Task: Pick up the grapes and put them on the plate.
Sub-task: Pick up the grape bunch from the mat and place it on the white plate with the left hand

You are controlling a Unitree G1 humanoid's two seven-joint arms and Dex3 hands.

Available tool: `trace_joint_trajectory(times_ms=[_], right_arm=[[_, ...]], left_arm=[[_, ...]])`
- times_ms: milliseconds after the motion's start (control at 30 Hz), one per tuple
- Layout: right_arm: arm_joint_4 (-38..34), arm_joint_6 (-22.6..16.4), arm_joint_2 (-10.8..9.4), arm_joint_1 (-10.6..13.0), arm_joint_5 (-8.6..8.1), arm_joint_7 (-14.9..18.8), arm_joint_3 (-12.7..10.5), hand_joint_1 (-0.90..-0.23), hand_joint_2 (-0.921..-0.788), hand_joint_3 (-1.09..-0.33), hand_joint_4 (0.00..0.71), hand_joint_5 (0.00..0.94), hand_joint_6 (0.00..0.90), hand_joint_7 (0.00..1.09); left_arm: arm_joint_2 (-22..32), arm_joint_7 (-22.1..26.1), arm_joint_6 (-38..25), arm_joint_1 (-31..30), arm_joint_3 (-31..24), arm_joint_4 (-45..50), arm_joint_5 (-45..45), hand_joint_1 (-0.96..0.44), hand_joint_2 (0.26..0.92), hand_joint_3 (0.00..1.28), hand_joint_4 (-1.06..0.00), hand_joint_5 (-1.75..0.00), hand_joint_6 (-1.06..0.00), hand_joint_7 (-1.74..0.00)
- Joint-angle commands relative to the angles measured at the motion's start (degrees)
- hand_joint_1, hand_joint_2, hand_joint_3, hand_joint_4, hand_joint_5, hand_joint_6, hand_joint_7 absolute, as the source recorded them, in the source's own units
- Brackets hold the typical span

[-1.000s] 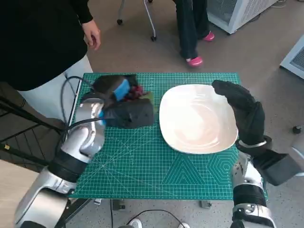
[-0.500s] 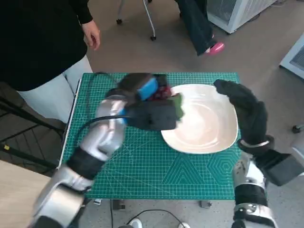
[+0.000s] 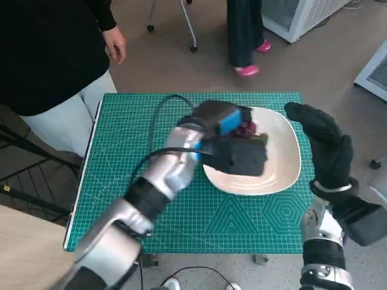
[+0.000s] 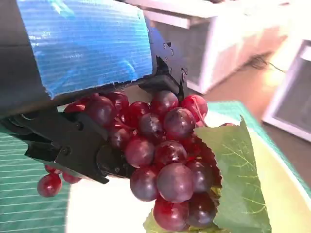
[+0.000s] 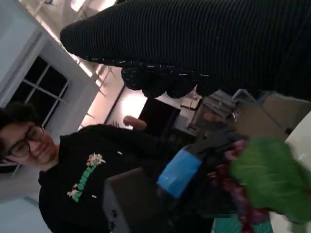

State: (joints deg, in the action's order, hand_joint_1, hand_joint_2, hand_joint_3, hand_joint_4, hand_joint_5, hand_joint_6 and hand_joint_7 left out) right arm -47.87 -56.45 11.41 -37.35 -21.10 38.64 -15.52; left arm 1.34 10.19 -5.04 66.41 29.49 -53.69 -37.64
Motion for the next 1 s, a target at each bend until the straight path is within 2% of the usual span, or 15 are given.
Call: trace_joint_trajectory(times_ms=[33,100,233,333,500,733,767,800,900,933,1000], right_arm=[[1.2,0.8,0.58,2.14,0.5,-1.25,0.0,-0.497,-0.921,-0.515,0.379,0.004,0.346,0.01],[1.69,0.96,0.66,2.42,0.59,-1.62,0.04,-0.497,-0.921,-0.517,0.378,0.003,0.345,0.01],[2.47,1.26,0.73,2.83,0.78,-2.27,0.21,-0.492,-0.921,-0.524,0.373,0.001,0.343,0.01],[3.01,1.35,0.79,3.07,1.19,-2.9,0.37,-0.486,-0.921,-0.53,0.369,0.0,0.34,0.01],[3.94,1.65,0.97,3.39,1.97,-3.88,0.61,-0.478,-0.921,-0.54,0.36,0.0,0.336,0.0],[4.68,2.12,1.28,3.6,1.97,-4.34,1.01,-0.472,-0.921,-0.556,0.346,0.0,0.328,0.0],[4.69,2.13,1.33,3.59,2.0,-4.41,1.06,-0.472,-0.921,-0.557,0.344,0.0,0.328,0.0],[4.71,2.12,1.38,3.61,2.03,-4.48,1.1,-0.471,-0.921,-0.559,0.342,0.0,0.327,0.0],[4.74,2.13,1.52,3.63,2.09,-4.65,1.18,-0.47,-0.921,-0.564,0.337,0.0,0.325,0.0],[4.74,2.16,1.55,3.62,2.08,-4.69,1.21,-0.47,-0.921,-0.565,0.336,0.0,0.324,0.0],[4.73,2.23,1.57,3.57,2.02,-4.75,1.28,-0.469,-0.921,-0.568,0.333,0.0,0.322,0.0]], left_arm=[[-2.62,-1.92,2.7,4.35,0.22,-5.38,0.43,0.0,0.919,0.1,-0.62,-1.42,-0.67,-0.94],[-3.62,-2.22,3.47,5.35,0.1,-7.42,0.63,0.0,0.92,0.11,-0.59,-1.43,-0.66,-0.96],[-5.29,-2.28,4.0,7.2,-0.05,-10.91,0.88,0.0,0.921,0.15,-0.55,-1.36,-0.58,-1.18],[-6.34,-2.3,3.91,8.18,-0.22,-13.01,1.08,0.0,0.921,0.18,-0.51,-1.36,-0.53,-1.27],[-7.67,-2.78,3.85,8.91,-0.45,-15.63,1.33,0.0,0.921,0.23,-0.46,-1.4,-0.47,-1.35],[-8.7,-3.66,3.82,9.19,-0.19,-18.04,1.4,0.0,0.921,0.32,-0.36,-1.5,-0.37,-1.46],[-8.8,-3.76,3.79,9.24,-0.1,-18.3,1.36,0.02,0.916,0.34,-0.35,-1.51,-0.36,-1.43],[-8.88,-3.88,3.79,9.27,0.01,-18.54,1.3,0.06,0.899,0.38,-0.35,-1.53,-0.36,-1.32],[-9.01,-4.22,3.97,9.29,0.33,-19.07,1.08,0.25,0.814,0.54,-0.36,-1.61,-0.47,-0.69],[-9.01,-4.3,4.07,9.29,0.45,-19.18,0.99,0.29,0.795,0.58,-0.36,-1.63,-0.51,-0.53],[-8.96,-4.42,4.21,9.33,0.71,-19.33,0.8,0.33,0.777,0.62,-0.36,-1.64,-0.57,-0.36]])
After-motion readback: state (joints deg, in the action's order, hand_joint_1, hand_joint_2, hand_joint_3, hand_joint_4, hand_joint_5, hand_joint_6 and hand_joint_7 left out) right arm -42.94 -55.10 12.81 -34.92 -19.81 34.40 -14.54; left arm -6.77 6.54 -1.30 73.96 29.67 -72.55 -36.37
